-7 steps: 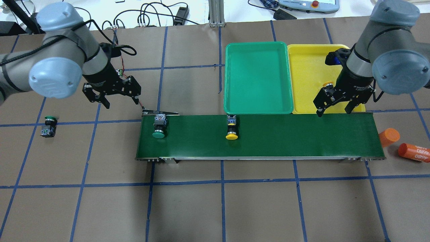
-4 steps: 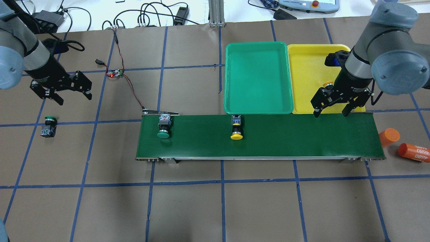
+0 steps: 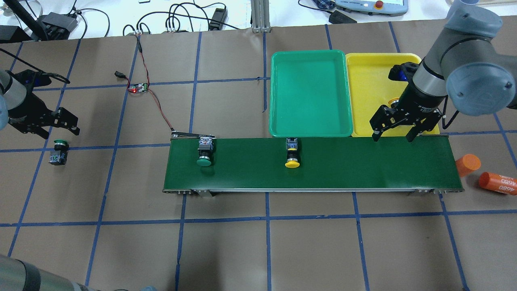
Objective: Sort buttons by color to trays
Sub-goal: 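Grasp the last green-capped button with the left gripper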
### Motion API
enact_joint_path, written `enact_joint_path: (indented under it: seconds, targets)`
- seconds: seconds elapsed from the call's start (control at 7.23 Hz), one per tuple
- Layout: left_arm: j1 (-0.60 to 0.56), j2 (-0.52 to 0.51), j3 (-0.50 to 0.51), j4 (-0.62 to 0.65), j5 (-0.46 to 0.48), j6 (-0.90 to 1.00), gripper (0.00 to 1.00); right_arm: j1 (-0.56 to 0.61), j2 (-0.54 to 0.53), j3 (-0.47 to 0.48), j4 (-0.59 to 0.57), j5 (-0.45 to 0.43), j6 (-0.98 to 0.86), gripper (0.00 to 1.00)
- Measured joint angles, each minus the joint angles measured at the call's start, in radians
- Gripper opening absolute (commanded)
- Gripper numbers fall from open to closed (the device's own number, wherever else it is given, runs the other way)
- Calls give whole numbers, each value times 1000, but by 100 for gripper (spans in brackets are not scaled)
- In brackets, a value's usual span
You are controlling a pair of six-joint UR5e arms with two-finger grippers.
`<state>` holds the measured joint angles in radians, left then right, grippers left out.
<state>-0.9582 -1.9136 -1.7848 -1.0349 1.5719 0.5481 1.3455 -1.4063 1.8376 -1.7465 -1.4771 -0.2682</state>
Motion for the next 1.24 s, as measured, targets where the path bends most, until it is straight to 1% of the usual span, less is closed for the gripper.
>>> enact_joint_path:
  seconds: [0.14, 0.41, 0.55, 0.69, 0.83, 1.11, 1.24]
  targets:
    - [33, -27, -22, 64, 3, 37, 100, 2, 2, -1, -2, 1, 7, 100]
    - [61, -82, -36, 139, 16, 73, 100, 3, 5, -1, -2, 9, 16, 100]
    - [65, -106, -36, 160, 23, 82, 93, 3, 6, 0, 0, 11, 18, 100]
    - [66, -127, -36, 182, 39, 89, 20, 3, 8, 0, 1, 13, 18, 100]
    - [66, -141, -36, 200, 58, 95, 0, 2, 9, 1, 2, 14, 18, 100]
    - [65, -142, -37, 204, 71, 104, 0, 3, 10, 1, -2, 14, 19, 100]
    - [64, -128, -34, 184, 71, 115, 0, 3, 12, 1, -4, 15, 19, 100]
